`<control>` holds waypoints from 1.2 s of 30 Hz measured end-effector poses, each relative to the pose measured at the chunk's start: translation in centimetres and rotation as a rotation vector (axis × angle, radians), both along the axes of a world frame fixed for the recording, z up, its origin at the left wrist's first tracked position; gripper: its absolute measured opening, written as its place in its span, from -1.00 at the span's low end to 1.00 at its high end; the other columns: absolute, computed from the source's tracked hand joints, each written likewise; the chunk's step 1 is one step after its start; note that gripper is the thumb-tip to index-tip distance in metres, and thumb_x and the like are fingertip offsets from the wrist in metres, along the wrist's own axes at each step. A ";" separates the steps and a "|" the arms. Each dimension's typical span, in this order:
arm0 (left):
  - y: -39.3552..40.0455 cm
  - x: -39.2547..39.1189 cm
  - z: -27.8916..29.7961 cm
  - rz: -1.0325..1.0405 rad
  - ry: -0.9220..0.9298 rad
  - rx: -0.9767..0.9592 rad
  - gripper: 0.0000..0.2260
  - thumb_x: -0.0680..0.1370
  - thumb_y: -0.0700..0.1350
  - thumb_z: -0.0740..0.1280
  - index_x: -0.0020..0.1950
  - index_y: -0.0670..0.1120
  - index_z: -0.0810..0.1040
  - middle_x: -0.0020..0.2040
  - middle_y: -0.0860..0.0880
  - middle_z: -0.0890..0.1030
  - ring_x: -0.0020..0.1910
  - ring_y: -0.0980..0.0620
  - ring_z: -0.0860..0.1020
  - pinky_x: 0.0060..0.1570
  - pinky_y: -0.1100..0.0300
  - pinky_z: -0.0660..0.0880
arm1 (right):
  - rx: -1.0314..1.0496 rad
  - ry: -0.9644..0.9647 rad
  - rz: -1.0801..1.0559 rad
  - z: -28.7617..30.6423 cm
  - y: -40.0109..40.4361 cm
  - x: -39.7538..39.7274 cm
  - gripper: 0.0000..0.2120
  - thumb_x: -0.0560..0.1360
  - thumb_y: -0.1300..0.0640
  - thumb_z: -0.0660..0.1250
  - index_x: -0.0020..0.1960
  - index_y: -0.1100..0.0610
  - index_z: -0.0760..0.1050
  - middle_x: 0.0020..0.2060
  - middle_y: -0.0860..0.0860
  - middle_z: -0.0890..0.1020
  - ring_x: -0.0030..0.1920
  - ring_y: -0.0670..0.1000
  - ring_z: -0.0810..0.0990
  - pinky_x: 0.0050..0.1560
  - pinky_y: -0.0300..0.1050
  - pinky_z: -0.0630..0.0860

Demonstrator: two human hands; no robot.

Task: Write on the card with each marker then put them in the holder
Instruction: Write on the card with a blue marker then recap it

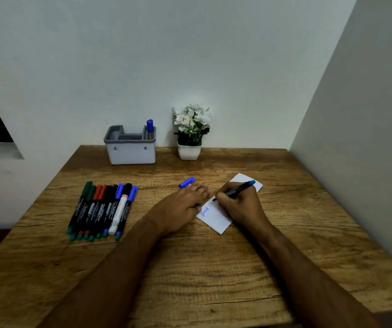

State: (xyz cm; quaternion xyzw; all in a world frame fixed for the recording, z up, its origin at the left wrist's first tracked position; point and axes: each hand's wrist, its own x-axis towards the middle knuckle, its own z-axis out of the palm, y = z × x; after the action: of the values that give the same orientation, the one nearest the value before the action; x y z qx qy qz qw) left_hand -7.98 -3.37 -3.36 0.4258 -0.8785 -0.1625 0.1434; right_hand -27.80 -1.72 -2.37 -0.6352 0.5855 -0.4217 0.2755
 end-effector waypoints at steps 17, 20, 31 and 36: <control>0.3 -0.1 0.9 0.042 0.099 0.062 -0.55 0.66 -0.12 0.20 0.56 0.00 0.26 0.57 0.11 0.21 0.55 0.21 0.07 0.40 0.34 -0.02 | -0.059 -0.219 -0.117 0.5 0.4 -0.4 -0.83 0.50 0.28 0.39 -0.26 0.18 0.66 -0.39 -0.03 0.68 -0.37 -0.16 0.60 -0.36 -0.32 0.44; 0.5 -0.1 1.3 0.085 0.160 0.076 -0.58 0.66 -0.06 0.20 0.53 0.00 0.32 0.54 0.10 0.30 0.52 0.22 0.18 0.37 0.36 0.04 | -0.048 -0.245 -0.109 0.7 0.4 -0.3 -0.82 0.50 0.29 0.37 -0.25 0.17 0.66 -0.36 0.00 0.69 -0.34 -0.14 0.62 -0.34 -0.29 0.48; -2.4 -0.8 3.4 0.413 0.164 -0.266 -0.70 0.54 -0.23 0.33 0.23 -0.02 0.64 0.11 0.02 0.69 0.07 0.08 0.63 0.08 0.14 0.59 | -0.061 -0.410 -0.013 2.6 -0.3 0.2 -0.90 0.52 0.37 0.41 -0.11 0.21 0.65 -0.26 0.19 0.70 -0.35 0.01 0.64 -0.31 -0.08 0.63; -3.4 -1.6 3.0 0.465 0.029 -0.213 -0.76 0.53 -0.13 0.38 0.19 -0.01 0.65 0.06 -0.03 0.67 0.02 -0.01 0.63 -0.03 0.08 0.59 | -0.096 -0.400 0.023 2.5 -0.7 0.3 -0.86 0.52 0.38 0.41 -0.16 0.21 0.67 -0.33 0.12 0.66 -0.35 0.01 0.60 -0.37 -0.13 0.57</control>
State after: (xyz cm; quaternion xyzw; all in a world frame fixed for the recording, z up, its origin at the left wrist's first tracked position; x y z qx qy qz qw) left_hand -9.54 -6.77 -0.35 0.5965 -0.7670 -0.0376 0.2334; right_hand -27.52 -2.43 0.11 -0.5580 0.4909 -0.5637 0.3605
